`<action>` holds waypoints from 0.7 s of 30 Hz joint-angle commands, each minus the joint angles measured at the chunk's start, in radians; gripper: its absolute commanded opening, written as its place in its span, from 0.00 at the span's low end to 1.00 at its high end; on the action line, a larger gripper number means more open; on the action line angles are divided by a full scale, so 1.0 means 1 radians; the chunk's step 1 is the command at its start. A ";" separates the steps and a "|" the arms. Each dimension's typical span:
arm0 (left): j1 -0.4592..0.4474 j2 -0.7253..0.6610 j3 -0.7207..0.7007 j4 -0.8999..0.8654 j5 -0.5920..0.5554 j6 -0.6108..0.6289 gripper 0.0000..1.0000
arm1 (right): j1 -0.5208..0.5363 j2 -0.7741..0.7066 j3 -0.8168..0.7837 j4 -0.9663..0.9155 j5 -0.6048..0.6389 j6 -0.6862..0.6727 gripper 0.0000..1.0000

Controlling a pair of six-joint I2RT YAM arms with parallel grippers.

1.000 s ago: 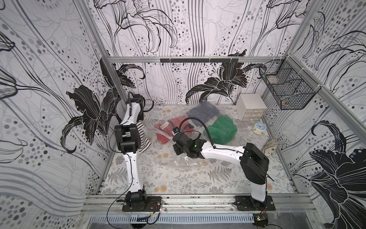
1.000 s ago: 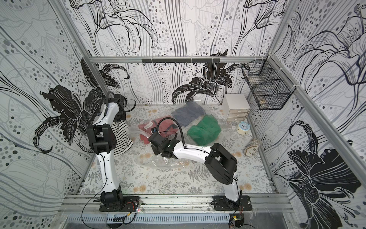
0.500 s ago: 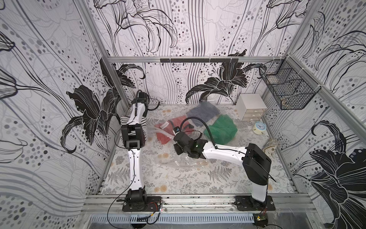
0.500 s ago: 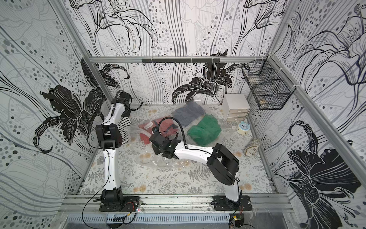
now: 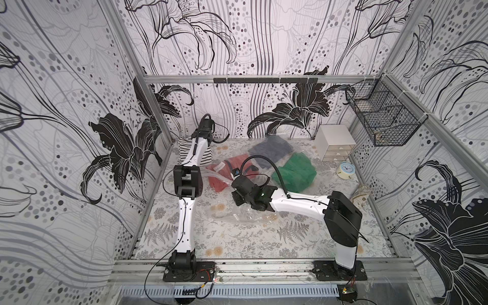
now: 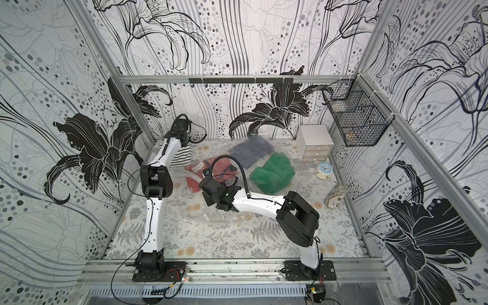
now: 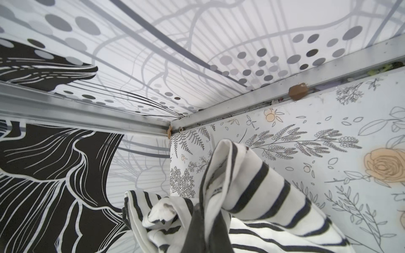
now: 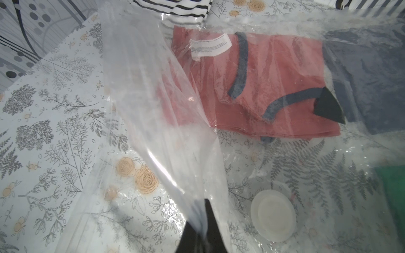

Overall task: Take the tank top out of the vacuum bag
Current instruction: Place the tank top at the corner of the board.

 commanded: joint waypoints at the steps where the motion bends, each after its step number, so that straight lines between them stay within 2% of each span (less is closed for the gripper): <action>1: 0.015 0.038 0.006 0.090 -0.041 0.042 0.29 | -0.002 -0.031 -0.018 0.016 0.030 -0.012 0.00; 2: 0.015 0.036 -0.002 0.097 -0.055 0.043 0.37 | -0.002 -0.030 -0.016 0.014 0.029 -0.011 0.00; 3: 0.014 0.028 -0.015 0.112 -0.072 0.045 0.60 | -0.002 -0.027 -0.015 0.013 0.027 -0.011 0.00; 4: 0.014 0.012 -0.035 0.134 -0.087 0.041 0.97 | -0.002 -0.027 -0.014 0.013 0.024 -0.012 0.00; 5: 0.014 -0.008 -0.051 0.150 -0.095 0.035 0.99 | -0.002 -0.027 -0.015 0.014 0.022 -0.011 0.00; 8: 0.012 -0.107 -0.133 0.218 -0.116 -0.013 0.99 | -0.002 -0.027 -0.015 0.016 0.022 -0.012 0.00; 14: 0.023 -0.389 -0.331 0.206 -0.047 -0.292 0.99 | -0.001 -0.035 -0.024 0.027 0.020 -0.009 0.00; 18: 0.024 -0.543 -0.568 0.142 0.063 -0.569 0.75 | 0.000 -0.033 -0.020 0.021 0.016 -0.008 0.00; 21: 0.030 -0.569 -0.700 0.116 0.121 -0.696 0.44 | -0.002 -0.042 -0.030 0.027 0.026 -0.012 0.00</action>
